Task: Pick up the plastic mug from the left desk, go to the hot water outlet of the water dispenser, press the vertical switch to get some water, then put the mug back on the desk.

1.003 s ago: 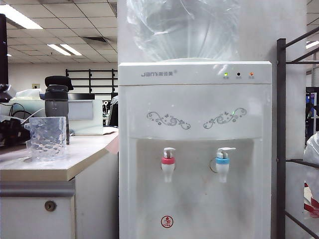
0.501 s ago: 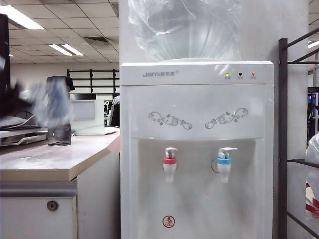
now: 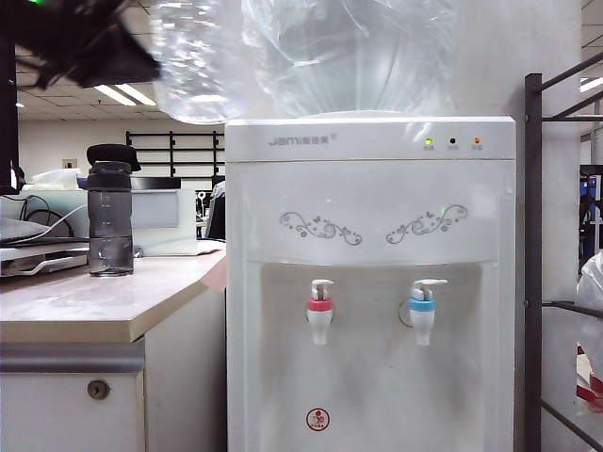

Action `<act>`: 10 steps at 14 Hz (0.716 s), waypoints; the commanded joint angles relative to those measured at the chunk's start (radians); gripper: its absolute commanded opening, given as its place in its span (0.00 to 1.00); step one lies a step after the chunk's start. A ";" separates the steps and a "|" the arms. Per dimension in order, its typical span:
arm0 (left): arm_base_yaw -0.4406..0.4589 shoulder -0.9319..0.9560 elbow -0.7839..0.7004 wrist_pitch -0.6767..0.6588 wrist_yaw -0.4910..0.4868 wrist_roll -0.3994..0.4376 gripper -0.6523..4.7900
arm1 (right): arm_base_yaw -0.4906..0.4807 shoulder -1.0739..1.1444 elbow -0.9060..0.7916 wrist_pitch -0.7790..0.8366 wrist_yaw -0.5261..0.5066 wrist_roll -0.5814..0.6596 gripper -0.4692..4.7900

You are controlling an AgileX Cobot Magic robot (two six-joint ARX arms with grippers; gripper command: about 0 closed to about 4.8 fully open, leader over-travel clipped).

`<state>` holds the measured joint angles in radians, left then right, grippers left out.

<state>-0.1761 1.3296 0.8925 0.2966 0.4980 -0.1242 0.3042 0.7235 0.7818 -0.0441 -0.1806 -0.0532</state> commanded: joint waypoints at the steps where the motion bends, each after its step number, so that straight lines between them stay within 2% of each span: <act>1: -0.130 -0.109 -0.111 -0.074 -0.113 0.006 0.11 | 0.002 -0.040 0.008 0.008 -0.005 0.000 1.00; 6: -0.398 -0.194 -0.334 -0.026 -0.309 -0.076 0.11 | 0.002 -0.068 0.007 -0.054 -0.005 0.000 1.00; 8: -0.502 -0.161 -0.414 0.034 -0.442 -0.093 0.11 | 0.001 -0.068 0.007 -0.092 -0.005 0.000 1.00; 10: -0.534 -0.098 -0.442 0.081 -0.460 -0.135 0.11 | 0.001 -0.066 0.004 -0.111 -0.005 0.000 1.00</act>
<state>-0.7010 1.1946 0.4587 0.3103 0.0666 -0.2184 0.3042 0.6582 0.7826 -0.1516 -0.1837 -0.0532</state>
